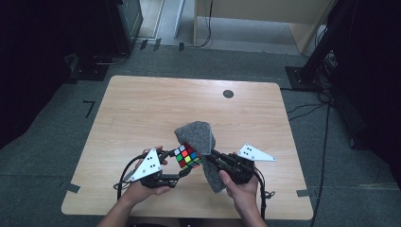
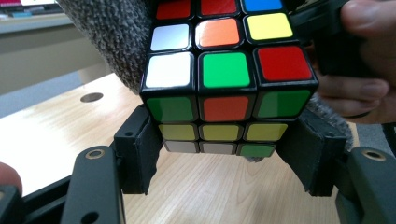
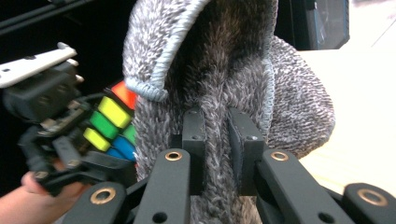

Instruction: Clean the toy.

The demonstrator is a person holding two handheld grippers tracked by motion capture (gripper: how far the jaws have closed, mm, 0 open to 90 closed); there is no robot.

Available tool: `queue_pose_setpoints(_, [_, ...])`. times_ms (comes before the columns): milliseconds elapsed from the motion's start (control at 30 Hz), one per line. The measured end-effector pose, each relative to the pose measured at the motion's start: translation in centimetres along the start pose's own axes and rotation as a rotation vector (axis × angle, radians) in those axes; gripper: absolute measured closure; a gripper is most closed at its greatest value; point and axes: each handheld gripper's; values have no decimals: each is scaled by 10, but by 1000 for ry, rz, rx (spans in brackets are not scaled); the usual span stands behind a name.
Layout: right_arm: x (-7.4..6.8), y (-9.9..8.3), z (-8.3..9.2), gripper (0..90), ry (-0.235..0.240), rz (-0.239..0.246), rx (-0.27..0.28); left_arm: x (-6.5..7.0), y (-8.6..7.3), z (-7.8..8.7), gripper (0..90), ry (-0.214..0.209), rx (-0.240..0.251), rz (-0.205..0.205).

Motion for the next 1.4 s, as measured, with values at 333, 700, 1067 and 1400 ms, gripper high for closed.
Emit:
queue_pose_setpoints(333, [2, -2, 0, 787, -4, -2, 13, -9, 2, 7, 343, -17, 63, 95])
queue_pose_setpoints(700, [-4, -18, -22, 783, 63, -42, -38, -11, 0, 4, 344, -33, 113, 228])
queue_pose_setpoints(1067, [-4, -24, -27, 783, 70, -46, -65, -14, -2, 4, 343, -8, 86, 214])
queue_pose_setpoints(1400, [-5, -33, -36, 780, 103, -67, -110, -12, -1, 3, 343, -12, 79, 212])
Point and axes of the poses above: each handheld gripper's, and its own axes: z roughly backward along the jaws, y roughly out of its top, x roughly to its right, and after that the axes turned 12 degrees about y, right-handed
